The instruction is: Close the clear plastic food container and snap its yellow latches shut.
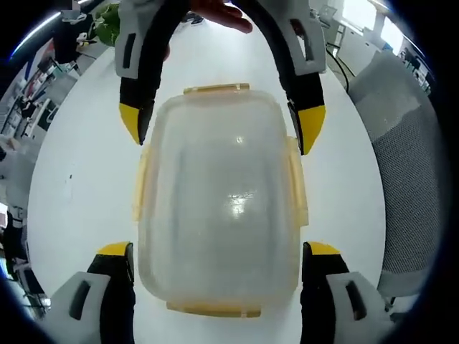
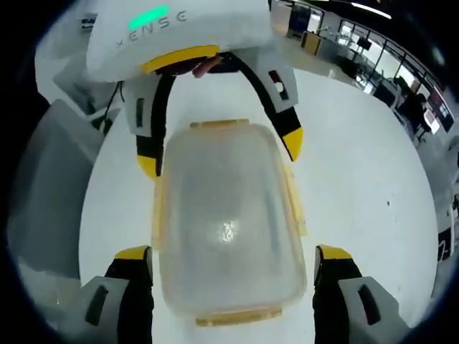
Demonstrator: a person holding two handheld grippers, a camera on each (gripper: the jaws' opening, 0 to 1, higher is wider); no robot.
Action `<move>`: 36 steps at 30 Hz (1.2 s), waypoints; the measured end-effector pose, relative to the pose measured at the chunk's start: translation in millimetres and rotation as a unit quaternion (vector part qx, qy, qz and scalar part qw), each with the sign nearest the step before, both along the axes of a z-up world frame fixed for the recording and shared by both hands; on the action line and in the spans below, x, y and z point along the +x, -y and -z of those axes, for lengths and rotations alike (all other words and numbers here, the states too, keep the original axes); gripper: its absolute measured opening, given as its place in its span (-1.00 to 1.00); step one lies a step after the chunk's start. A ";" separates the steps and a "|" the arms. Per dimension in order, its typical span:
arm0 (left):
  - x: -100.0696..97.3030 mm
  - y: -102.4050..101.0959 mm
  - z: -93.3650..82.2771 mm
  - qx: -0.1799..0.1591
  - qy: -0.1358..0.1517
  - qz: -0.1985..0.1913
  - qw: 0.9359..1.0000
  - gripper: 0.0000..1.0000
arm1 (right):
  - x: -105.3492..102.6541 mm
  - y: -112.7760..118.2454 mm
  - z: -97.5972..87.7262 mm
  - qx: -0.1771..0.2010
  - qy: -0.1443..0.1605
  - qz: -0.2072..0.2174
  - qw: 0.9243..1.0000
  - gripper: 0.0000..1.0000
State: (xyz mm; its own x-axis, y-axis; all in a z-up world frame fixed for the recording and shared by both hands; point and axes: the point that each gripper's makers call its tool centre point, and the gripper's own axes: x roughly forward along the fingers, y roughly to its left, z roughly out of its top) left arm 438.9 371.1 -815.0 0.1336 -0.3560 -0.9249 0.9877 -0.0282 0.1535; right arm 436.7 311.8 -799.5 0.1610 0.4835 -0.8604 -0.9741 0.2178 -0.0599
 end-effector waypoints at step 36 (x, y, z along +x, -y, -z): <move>9.8 -11.2 -48.1 -0.266 0.017 -0.234 0.935 0.81 | 21.6 -0.8 -51.0 0.266 0.045 0.276 0.922 0.85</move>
State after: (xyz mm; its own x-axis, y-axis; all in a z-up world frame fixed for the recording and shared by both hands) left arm 448.7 382.3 -766.9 0.4163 -0.6596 -0.6259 0.8669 0.4955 0.0544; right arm 458.2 312.6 -748.5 0.5688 0.6565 -0.4955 -0.7020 0.7014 0.1235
